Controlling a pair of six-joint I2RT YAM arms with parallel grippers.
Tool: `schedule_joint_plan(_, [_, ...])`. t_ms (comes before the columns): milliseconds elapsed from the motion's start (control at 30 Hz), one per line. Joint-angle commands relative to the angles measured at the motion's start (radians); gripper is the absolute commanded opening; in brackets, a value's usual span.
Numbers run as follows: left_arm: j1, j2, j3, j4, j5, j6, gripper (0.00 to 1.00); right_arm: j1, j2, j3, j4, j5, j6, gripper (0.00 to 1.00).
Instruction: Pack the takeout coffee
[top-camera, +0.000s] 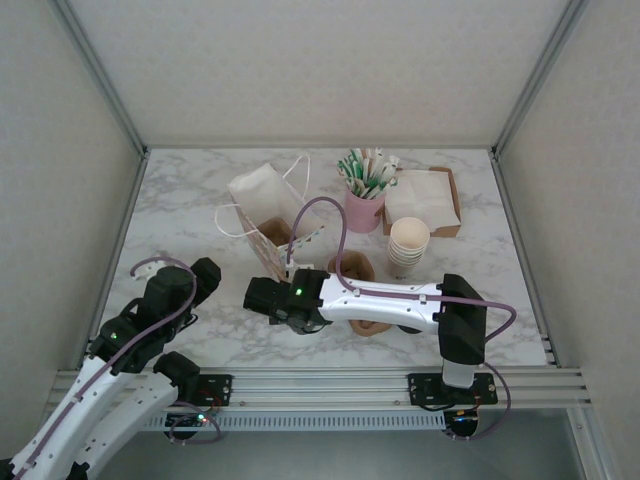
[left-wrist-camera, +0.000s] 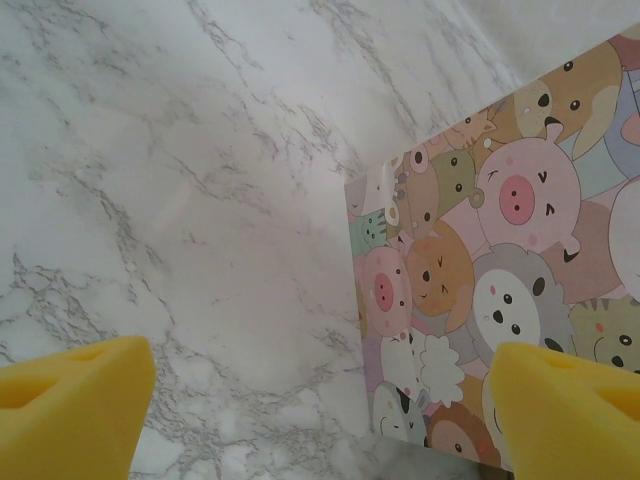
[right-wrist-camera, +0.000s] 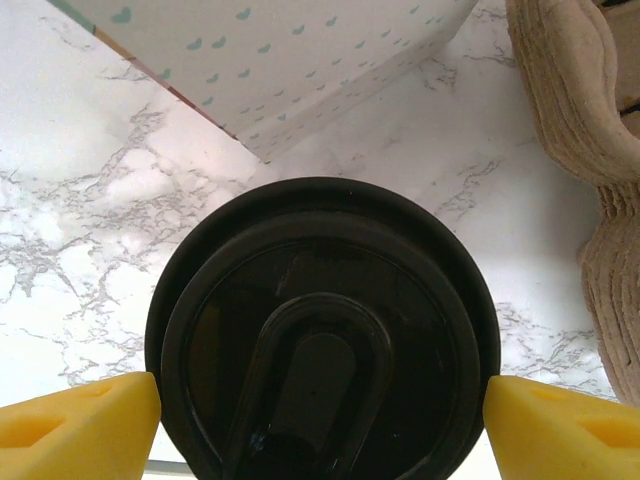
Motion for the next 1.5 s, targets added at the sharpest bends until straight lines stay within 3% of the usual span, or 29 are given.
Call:
schedule_joint_plan(0, [-0.004,-0.002,-0.012,-0.025,-0.029,-0.002,0.87,-0.011,0.019,0.028,-0.027,0.016,0.022,0.84])
schedule_joint_plan(900, [-0.004,0.001,-0.010,-0.023,-0.026,-0.009,0.87,-0.037,0.055,0.040,-0.020,0.002,-0.032,0.78])
schedule_joint_plan(1467, [-0.004,-0.002,-0.006,-0.034,-0.020,-0.007,0.87,-0.035,-0.024,0.031,-0.078,-0.056,-0.191,0.74])
